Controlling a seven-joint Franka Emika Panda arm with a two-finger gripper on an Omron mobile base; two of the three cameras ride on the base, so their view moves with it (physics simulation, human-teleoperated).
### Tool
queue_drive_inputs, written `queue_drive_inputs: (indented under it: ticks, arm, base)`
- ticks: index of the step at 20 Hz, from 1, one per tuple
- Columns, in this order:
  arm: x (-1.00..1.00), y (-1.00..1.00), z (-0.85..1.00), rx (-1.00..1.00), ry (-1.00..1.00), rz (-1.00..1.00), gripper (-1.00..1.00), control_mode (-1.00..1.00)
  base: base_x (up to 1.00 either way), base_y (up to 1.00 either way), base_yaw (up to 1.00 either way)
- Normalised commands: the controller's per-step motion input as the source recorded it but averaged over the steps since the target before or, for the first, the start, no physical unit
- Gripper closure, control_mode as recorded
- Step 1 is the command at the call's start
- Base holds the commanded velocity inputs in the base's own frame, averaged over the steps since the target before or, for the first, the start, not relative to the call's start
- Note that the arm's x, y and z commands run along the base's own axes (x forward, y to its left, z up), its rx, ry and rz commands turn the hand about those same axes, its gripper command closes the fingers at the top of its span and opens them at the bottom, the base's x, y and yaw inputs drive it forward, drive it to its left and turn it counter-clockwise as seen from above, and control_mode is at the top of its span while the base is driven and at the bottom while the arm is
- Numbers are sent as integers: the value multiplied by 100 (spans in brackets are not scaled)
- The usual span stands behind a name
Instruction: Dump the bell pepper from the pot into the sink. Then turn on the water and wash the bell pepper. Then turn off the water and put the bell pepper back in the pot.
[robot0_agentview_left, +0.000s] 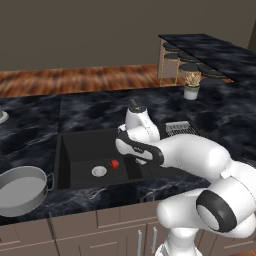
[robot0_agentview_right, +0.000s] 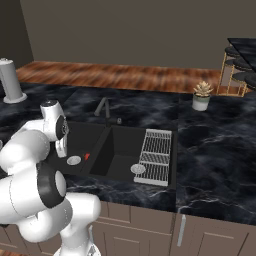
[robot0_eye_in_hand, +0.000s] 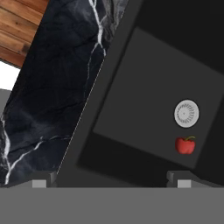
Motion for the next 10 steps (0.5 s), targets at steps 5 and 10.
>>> queue_drive_inputs:
  ticks: [5, 10]
  arm:
    - [0, 0, -20, 7, -4, 7, -100, -100]
    - [6, 0, -10, 4, -5, 5, -100, -100]
  base:
    - [0, 0, 0]
    - [0, 0, 0]
